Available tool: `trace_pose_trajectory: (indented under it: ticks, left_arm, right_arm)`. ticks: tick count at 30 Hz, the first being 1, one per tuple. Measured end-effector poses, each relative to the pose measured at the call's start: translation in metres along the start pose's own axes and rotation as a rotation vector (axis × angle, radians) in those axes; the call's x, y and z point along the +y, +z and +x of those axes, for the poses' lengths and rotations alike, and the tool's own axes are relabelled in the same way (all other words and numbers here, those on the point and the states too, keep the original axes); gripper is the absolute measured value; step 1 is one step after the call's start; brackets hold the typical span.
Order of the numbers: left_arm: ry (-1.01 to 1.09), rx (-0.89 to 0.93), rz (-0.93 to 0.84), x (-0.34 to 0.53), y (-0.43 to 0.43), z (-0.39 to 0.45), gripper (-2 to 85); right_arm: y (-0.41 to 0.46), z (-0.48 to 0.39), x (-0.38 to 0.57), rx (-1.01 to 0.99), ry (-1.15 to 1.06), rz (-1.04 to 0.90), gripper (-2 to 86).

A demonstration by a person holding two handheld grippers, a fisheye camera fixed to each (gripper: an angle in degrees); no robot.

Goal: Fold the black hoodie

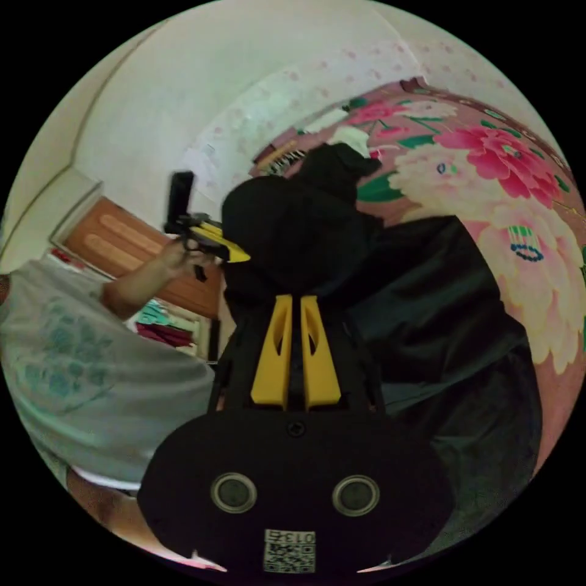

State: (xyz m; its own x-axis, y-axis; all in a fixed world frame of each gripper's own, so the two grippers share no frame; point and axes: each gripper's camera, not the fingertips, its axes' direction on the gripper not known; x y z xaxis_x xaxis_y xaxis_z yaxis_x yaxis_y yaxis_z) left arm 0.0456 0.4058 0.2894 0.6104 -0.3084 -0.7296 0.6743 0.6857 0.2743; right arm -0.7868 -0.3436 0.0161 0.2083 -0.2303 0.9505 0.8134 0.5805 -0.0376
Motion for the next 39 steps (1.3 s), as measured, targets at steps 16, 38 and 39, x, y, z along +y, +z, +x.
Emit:
trace_pose_trajectory:
  ticks: [16,38,39]
  left_arm:
    - [0.037,-0.202,-0.285,0.024,0.089,0.027,2.1]
    - [0.039,-0.439,-0.440,0.051,0.159,0.115,-0.2]
    - [0.076,-0.460,-0.397,0.051,0.154,0.135,-0.2]
  right_arm:
    - [-0.009,0.053,0.078,0.241,0.364,-0.100,1.7]
    - [0.114,0.005,-0.066,0.490,0.272,-0.262,0.0]
    - [0.105,0.009,-0.062,0.416,0.348,-0.208,0.0]
